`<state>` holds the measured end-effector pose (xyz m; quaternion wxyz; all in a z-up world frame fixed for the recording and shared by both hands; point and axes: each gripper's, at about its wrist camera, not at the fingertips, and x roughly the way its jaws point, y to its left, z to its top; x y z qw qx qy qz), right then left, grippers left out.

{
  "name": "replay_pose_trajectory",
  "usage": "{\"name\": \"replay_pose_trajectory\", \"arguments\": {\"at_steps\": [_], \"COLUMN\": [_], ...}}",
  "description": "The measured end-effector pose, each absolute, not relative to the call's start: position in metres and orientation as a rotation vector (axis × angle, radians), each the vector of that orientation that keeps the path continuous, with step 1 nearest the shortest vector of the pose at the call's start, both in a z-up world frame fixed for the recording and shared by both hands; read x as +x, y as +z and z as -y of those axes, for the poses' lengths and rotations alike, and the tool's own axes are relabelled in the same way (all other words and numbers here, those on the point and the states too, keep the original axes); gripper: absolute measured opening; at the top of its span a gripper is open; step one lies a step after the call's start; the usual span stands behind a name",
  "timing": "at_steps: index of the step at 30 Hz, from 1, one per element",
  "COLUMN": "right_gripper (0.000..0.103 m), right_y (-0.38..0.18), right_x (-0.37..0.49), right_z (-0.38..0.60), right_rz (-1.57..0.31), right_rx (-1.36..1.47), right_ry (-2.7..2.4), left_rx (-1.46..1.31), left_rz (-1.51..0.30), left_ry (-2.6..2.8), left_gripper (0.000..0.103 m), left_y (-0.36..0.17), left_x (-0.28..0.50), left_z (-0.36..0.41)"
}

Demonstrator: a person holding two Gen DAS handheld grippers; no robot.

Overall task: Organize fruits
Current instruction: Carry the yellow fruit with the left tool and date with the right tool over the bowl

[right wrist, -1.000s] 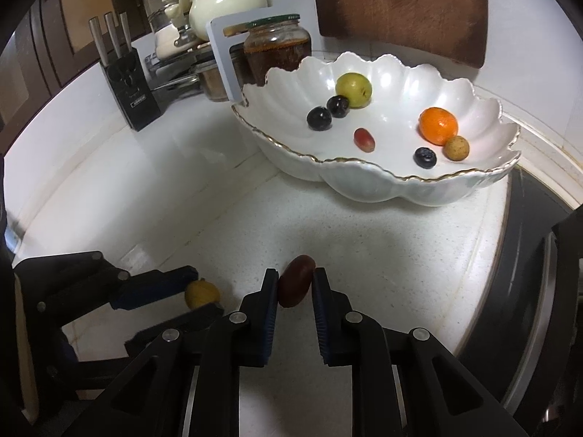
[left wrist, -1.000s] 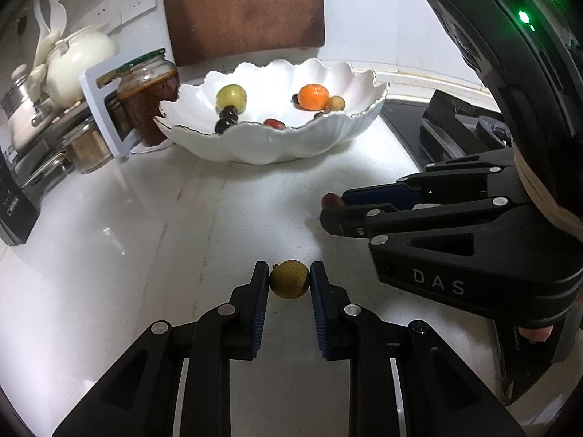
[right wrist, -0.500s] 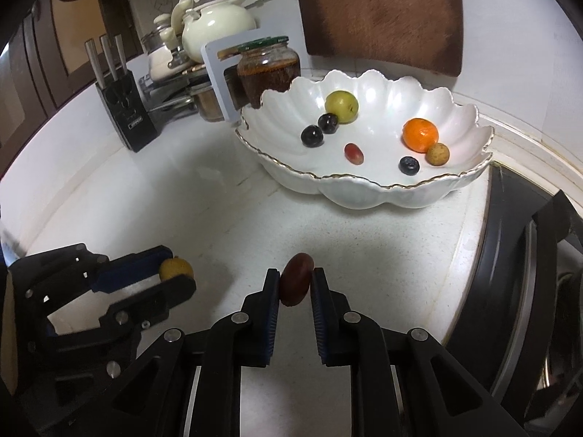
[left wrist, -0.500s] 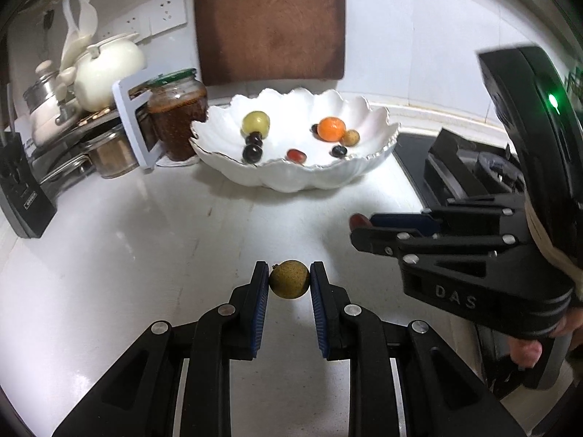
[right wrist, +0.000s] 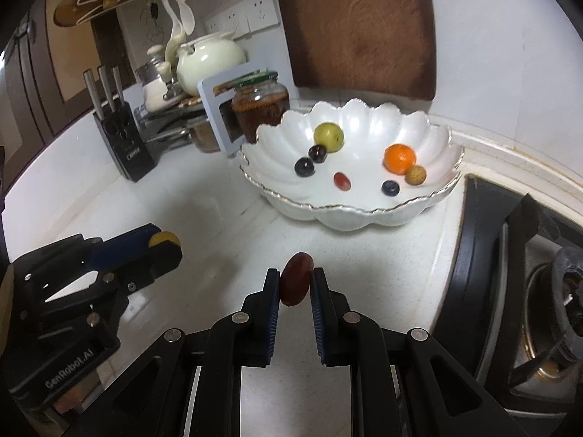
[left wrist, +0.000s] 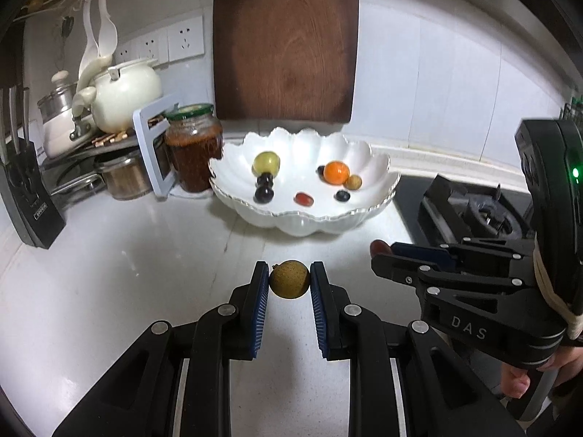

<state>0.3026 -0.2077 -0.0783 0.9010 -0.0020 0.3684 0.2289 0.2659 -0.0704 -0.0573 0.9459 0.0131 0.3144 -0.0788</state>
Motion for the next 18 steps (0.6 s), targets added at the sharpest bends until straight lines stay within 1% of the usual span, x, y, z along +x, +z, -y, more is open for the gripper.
{"name": "replay_pose_trajectory", "arguments": {"at_steps": [18], "right_gripper": [0.018], "right_y": [-0.028], "right_x": [0.285], "right_z": [0.208], "right_rz": [-0.603], "right_rx": [0.041], "right_ry": [0.343], "left_rx": [0.01], "left_rz": [-0.529], "left_ry": [-0.221], "left_gripper": [0.024], "left_y": [-0.014], "left_x": [0.272], "left_z": [0.056]}}
